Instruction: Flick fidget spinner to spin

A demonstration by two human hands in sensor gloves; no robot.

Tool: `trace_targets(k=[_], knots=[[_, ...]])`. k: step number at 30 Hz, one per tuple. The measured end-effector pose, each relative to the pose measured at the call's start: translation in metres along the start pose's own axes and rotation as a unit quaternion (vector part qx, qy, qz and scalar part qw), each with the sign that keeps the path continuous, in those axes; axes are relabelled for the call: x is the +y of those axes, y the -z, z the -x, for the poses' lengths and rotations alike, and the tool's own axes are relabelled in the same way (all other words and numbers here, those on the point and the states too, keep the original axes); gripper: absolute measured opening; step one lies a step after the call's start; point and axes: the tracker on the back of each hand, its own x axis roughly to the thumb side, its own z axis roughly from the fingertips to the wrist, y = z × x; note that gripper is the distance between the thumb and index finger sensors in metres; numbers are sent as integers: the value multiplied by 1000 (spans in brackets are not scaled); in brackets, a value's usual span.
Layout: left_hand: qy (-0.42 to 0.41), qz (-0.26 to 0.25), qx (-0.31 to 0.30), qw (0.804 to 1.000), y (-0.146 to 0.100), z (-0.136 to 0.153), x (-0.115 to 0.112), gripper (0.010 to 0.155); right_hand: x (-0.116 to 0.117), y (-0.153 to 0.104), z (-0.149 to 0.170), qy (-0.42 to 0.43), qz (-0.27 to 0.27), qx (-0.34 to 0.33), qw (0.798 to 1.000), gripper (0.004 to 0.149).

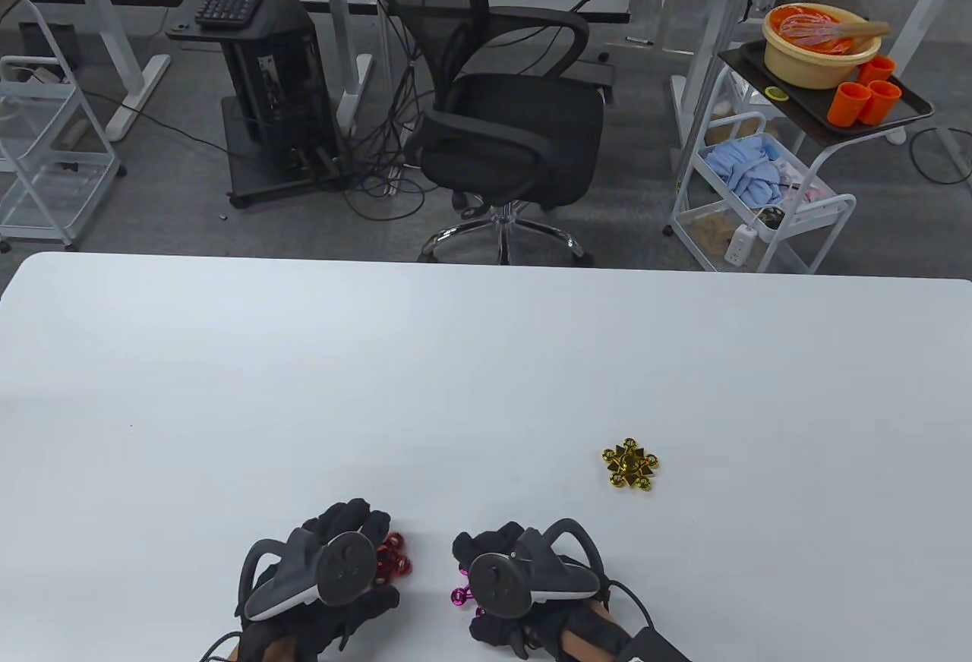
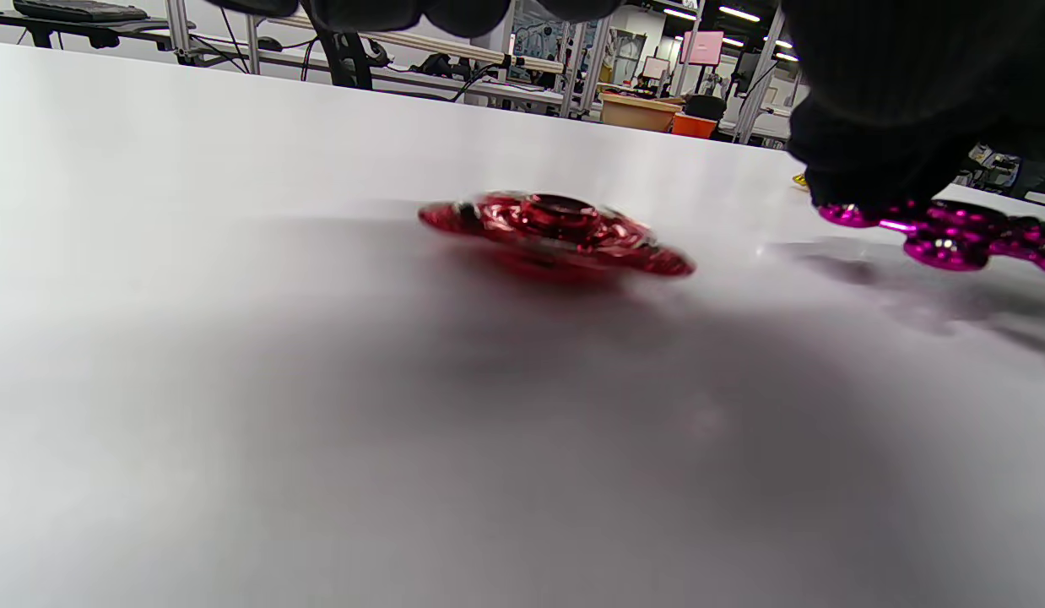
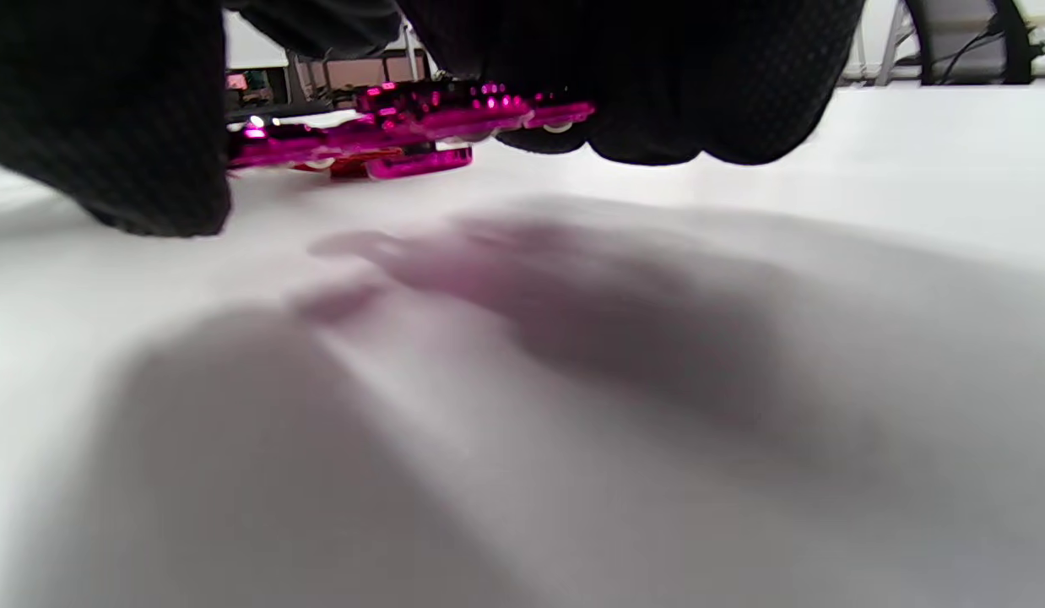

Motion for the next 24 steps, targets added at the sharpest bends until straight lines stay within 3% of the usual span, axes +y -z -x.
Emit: trace_targets(k=[15,20,22,24], knots=[[66,38,-102,992,3,-62,-18,75,14,2,-8,-59,-37,-7,998,89],[100,45,-108,988,6,-77,-28,81,9,-17,6,-53,-29,15,998,95],[94,48,-113,988,7,-80,-30,81,3,-29,14,-51,-14,32,998,91],[90,57,-119,987,10,-81,-34,79,1,-35,20,-33,-9,49,998,76]])
